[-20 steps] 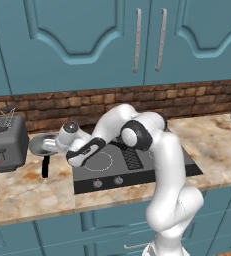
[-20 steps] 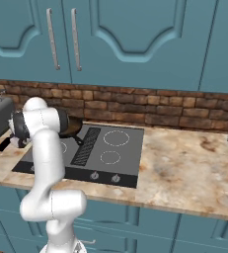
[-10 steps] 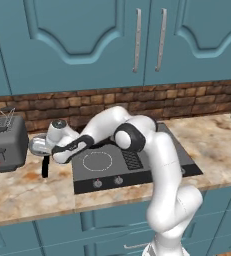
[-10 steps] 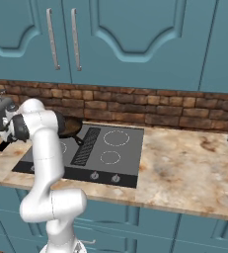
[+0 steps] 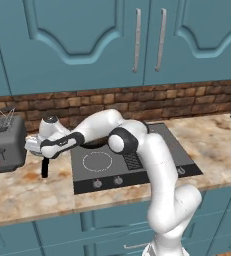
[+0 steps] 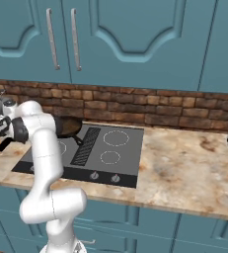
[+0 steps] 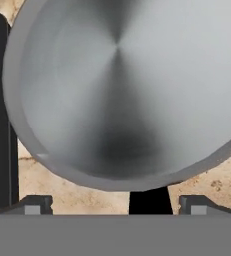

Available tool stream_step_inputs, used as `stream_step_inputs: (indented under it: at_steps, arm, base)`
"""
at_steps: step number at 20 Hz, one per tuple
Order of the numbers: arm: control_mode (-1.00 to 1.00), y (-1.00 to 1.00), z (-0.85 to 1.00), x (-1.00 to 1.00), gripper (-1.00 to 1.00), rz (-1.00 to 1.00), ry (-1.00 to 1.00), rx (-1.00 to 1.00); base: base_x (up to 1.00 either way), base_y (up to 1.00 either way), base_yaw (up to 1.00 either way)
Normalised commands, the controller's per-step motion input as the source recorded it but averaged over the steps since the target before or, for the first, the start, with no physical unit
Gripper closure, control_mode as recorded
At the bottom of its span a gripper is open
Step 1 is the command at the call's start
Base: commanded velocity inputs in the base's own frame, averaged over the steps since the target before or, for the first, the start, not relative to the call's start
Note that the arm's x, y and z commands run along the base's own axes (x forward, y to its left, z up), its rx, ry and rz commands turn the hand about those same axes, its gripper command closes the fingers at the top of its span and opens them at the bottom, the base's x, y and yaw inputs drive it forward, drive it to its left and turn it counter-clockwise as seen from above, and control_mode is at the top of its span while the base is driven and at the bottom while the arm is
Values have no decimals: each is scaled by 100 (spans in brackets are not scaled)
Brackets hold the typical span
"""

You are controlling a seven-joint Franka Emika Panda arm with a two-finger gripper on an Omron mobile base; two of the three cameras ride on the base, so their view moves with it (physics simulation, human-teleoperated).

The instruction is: Place both pans onto different burners. Then place the potato and the chicken drumstick on different pans.

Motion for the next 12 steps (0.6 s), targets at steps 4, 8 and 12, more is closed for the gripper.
stream_step_inputs:
  at_steps: [4, 8, 12]
  arm:
    - [-100, 33, -36, -5, -100, 0, 11, 0]
    - [-100, 29, -53, -18, -100, 0, 10, 0]
    - [-100, 27, -43, -48, -100, 0, 2, 0]
  base:
    - [0, 0, 0]
    - [0, 0, 0]
    - [0, 0, 0]
